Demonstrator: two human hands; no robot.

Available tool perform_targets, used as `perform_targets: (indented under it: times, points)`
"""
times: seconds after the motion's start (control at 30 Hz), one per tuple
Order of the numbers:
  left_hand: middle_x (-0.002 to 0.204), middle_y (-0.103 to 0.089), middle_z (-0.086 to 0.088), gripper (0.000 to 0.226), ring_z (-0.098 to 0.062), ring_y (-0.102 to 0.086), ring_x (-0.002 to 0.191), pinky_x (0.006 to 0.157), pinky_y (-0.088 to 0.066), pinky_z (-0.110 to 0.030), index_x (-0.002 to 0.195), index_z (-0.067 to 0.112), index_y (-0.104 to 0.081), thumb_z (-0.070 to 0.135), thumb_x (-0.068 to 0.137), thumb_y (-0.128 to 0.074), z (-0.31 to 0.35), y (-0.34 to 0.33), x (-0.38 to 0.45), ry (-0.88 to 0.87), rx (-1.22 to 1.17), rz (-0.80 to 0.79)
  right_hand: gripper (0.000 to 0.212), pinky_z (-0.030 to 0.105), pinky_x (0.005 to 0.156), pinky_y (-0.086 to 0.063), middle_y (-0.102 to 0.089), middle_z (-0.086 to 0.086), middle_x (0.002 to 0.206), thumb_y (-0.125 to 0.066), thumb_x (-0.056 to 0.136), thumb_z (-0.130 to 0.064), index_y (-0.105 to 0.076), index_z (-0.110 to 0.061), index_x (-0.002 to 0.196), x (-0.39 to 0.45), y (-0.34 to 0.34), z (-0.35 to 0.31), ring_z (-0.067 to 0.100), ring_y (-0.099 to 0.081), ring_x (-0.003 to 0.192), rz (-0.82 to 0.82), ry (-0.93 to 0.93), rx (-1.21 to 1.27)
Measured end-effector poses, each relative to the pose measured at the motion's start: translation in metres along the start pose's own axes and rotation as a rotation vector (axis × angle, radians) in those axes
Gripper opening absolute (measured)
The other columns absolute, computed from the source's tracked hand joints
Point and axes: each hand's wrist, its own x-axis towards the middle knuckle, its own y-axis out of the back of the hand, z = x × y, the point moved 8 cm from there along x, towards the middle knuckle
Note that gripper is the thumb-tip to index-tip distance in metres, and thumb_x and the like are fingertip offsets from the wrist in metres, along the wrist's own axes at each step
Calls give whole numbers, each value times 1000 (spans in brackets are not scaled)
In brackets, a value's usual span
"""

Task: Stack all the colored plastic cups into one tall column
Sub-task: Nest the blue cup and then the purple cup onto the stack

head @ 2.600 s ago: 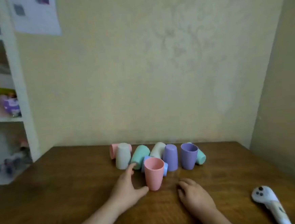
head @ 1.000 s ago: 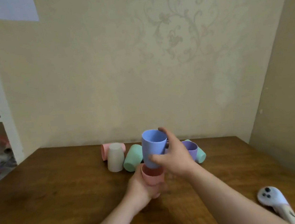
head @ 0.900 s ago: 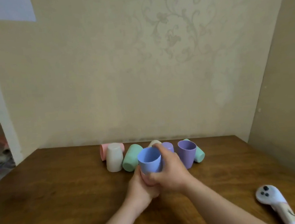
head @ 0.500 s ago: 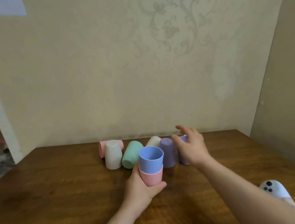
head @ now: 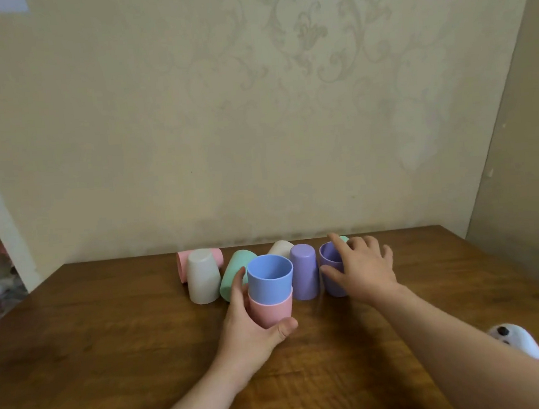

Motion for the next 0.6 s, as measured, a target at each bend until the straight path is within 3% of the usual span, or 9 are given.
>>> perform_targets:
  times: [0.1,0.17,0.27,0.37,0.47,0.6]
  points:
    - [160,-47,17,132,-7,-47,147,118,-41,-35,167,48,-18,60,58,-92,17,9,5,-74,-24,69,89,50,107,-39,-53,4,143,-58,87,-72,-27,-36,162,-10,2,-3,31,-43,137,76,-26,52]
    - [157,-50,16,132,-7,-52,143,120,-44,-37,166,46,-22,63,54,-89,33,9,14,-94,-46,75,97,46,105,-45,-54,5,144,-66,82,-70,-28,-30,162,-17,0,-2,29,-50,134,62,-50,196]
    - [152,-54,17,139,-8,-59,137,116,-49,-35,167,42,-24,60,47,-91,52,1,28,-65,-41,-40,105,40,107,-50,-51,8,151,-80,79,-58,-29,-21,164,-28,0,0,26,-54,136,20,-95,437]
    - [141,-65,11,118,-8,-66,127,107,-55,-32,154,34,-45,56,49,-94,49,0,35,-35,22,-80,87,39,105,-54,-60,2,143,-89,76,-45,-47,-21,148,-41,-12,8,23,-61,127,-39,-253,752]
    - [131,-69,8,86,-13,-69,121,95,-55,-27,136,32,-53,32,66,-103,39,-3,33,-24,5,-18,66,45,101,-59,-65,-3,130,-93,75,-36,-51,-33,126,-54,-31,4,16,-65,113,-99,-312,1054]
    - [129,-66,11,81,-10,-66,118,96,-53,-27,133,33,-53,23,70,-103,38,-4,30,-54,-17,77,61,45,97,-60,-66,-12,119,-90,77,-37,-53,-35,125,-59,-7,-6,18,-67,113,109,-326,1238]
